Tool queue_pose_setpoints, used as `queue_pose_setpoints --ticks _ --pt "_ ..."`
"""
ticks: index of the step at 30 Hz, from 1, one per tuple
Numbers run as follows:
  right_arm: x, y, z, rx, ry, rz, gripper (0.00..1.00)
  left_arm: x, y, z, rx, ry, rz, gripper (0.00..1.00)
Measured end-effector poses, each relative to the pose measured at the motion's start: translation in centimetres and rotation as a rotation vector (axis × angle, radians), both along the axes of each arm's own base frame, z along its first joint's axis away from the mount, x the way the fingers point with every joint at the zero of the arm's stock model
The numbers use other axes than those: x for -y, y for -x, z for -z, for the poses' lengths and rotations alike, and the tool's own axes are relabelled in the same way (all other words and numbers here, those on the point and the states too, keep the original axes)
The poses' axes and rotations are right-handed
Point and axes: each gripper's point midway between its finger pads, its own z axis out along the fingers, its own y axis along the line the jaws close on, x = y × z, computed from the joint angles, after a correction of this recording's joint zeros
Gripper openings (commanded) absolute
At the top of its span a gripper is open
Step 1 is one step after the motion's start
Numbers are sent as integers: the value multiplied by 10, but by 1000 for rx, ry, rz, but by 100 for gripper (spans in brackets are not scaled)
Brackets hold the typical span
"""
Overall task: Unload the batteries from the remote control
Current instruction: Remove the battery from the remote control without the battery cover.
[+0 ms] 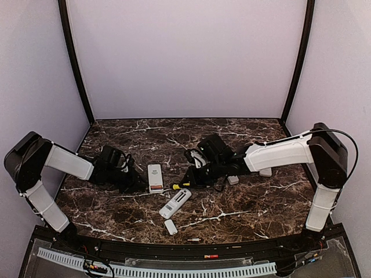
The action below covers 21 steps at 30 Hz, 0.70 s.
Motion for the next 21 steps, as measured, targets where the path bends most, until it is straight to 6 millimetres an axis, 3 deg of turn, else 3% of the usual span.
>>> queue_pose_setpoints --ticks 15,21 --pt "0 -1 1 -7 -3 2 0 2 5 -5 17 17 -6 29" --pt "0 -1 1 -8 -3 3 0 3 4 -8 27 27 -3 27"
